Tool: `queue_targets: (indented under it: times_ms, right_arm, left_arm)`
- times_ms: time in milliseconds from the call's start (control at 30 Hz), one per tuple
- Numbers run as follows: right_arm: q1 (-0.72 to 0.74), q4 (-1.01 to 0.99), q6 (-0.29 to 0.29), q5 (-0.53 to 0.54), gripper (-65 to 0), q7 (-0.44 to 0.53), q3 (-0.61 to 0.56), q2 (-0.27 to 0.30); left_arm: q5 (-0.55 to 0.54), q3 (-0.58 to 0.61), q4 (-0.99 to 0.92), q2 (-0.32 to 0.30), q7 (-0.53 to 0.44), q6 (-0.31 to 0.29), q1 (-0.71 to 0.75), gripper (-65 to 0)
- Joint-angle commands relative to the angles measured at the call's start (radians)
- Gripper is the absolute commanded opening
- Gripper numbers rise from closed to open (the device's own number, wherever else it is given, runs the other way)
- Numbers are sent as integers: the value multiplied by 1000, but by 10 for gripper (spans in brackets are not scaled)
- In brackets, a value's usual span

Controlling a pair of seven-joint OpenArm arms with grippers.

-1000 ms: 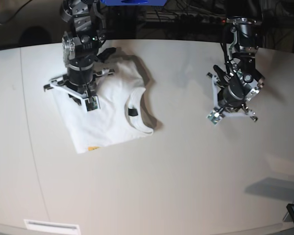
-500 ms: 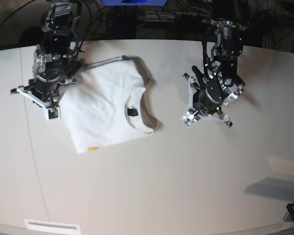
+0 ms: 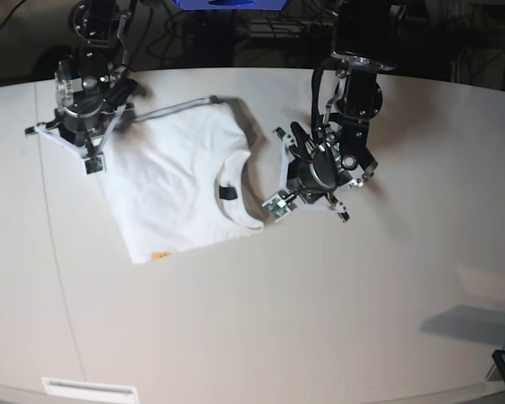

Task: Fold the T-shirt properly
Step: 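Grasp the collar edge with the left gripper, then fold the collar edge over the shirt body with the left gripper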

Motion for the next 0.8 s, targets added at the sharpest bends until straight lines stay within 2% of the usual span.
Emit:
queue_targets:
  times_ms: [0, 100, 400, 767]
  right_arm:
    - [-1, 16, -5, 11, -647, 16, -3, 2]
    - [-29, 16, -5, 42, -647, 19, -4, 1]
    - [-70, 20, -8, 42, -647, 18, -79, -2]
    - [-80, 20, -12, 43, -647, 16, -136, -14]
  left_arm:
    - [6, -1, 0, 11, -8, 7, -30, -650]
    - [7, -1, -35, 31, -8, 7, -52, -650]
    - [-4, -1, -131, 51, -15, 7, -145, -650]
    - [-4, 1, -391, 145, -150, 7, -236, -650]
